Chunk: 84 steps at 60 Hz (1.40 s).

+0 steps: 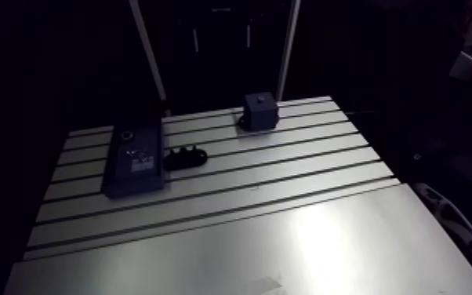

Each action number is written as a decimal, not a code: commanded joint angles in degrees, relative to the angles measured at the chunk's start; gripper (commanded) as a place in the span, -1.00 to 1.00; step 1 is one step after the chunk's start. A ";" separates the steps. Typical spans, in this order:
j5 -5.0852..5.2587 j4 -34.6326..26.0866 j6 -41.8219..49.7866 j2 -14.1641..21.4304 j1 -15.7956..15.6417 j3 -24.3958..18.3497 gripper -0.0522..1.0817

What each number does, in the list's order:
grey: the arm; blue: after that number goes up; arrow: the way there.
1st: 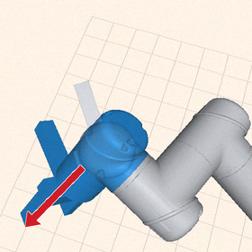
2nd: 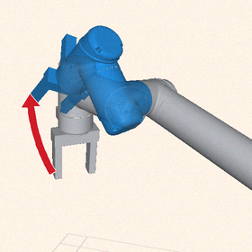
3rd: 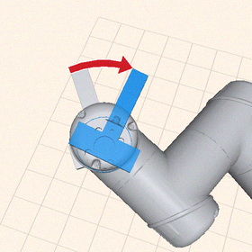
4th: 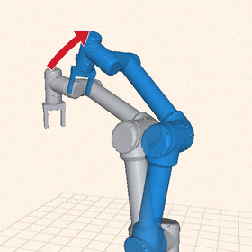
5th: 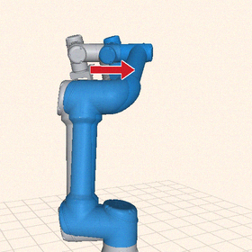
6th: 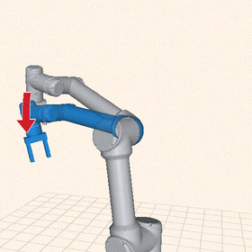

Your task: Pick up the M10 bolt and insert it into the hole until fully seated.

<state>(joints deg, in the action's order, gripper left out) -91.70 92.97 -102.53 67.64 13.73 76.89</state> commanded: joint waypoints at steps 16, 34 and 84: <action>-0.11 0.06 -1.22 9.78 -2.13 7.32 -0.90; 0.06 0.06 -3.23 12.00 -2.12 9.34 -0.90; 1.13 -0.11 0.12 13.54 -2.56 7.98 -0.90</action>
<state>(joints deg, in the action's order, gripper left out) -90.73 93.03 -103.36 81.02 11.18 85.12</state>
